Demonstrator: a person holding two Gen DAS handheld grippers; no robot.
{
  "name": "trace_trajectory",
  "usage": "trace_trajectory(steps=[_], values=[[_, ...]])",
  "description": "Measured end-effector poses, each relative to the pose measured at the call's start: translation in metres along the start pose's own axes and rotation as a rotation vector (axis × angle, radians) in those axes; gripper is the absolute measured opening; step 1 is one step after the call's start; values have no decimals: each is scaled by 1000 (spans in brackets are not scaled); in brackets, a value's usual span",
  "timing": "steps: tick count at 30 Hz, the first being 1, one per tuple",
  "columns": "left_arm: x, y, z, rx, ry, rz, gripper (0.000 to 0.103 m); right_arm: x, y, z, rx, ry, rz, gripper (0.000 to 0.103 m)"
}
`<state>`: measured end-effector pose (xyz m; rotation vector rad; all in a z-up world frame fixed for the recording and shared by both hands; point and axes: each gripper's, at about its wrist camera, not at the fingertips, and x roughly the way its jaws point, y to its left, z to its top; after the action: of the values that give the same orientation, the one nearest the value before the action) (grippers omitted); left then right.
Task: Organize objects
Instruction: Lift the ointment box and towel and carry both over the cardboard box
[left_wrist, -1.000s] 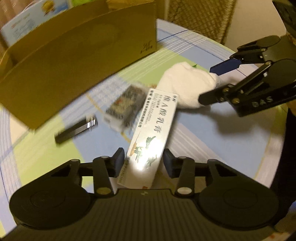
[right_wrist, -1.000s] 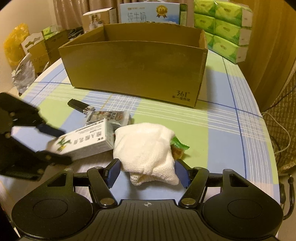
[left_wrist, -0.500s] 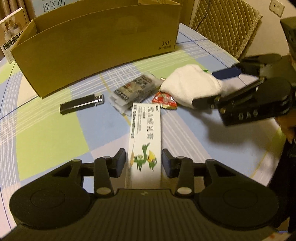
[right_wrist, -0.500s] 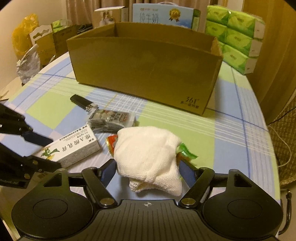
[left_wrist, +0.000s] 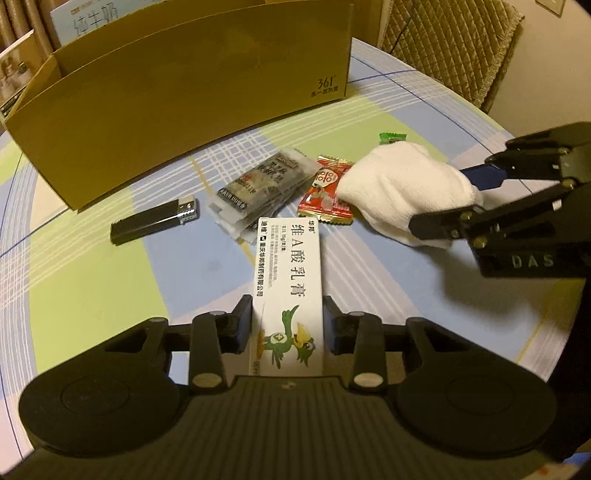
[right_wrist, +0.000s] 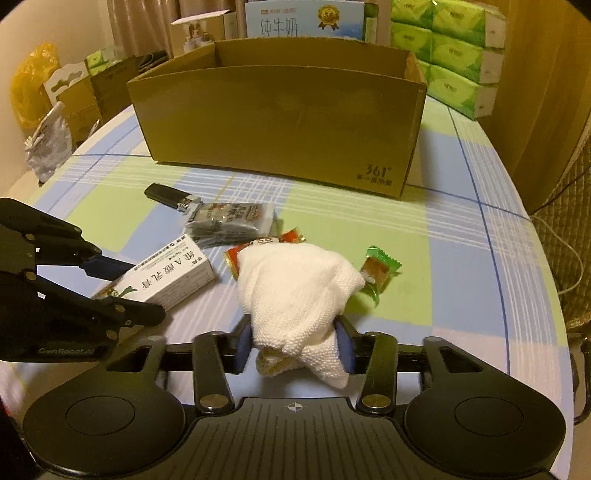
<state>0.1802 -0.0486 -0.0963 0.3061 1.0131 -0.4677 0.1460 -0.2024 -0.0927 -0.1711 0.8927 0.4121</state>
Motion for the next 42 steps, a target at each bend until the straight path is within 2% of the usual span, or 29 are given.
trace_trajectory(steps=[1,3,8,10,16,20,27,35,42], values=[[-1,0,-1,-9,2,7,33,1,1,0,-4,-4,0,62],[-2,2,-3,-25,2,17,33,4,2,1,-12,-7,-4,66],[-2,4,-5,-46,-12,17,33,14,1,0,0,2,-11,65],[-1,3,-5,-51,-12,21,33,15,0,-1,11,13,-27,49],[0,1,-5,-69,-13,23,33,10,-3,-1,46,19,-50,37],[-11,1,-9,-116,-35,20,33,-9,-8,-1,114,2,-52,36],[-47,0,-15,-192,-64,59,33,-47,-2,-1,175,-33,-29,36],[-89,-5,-25,-247,-83,104,33,-88,19,-1,164,-78,1,37],[-115,-13,-34,-270,-104,114,33,-109,34,-5,141,-98,9,37]])
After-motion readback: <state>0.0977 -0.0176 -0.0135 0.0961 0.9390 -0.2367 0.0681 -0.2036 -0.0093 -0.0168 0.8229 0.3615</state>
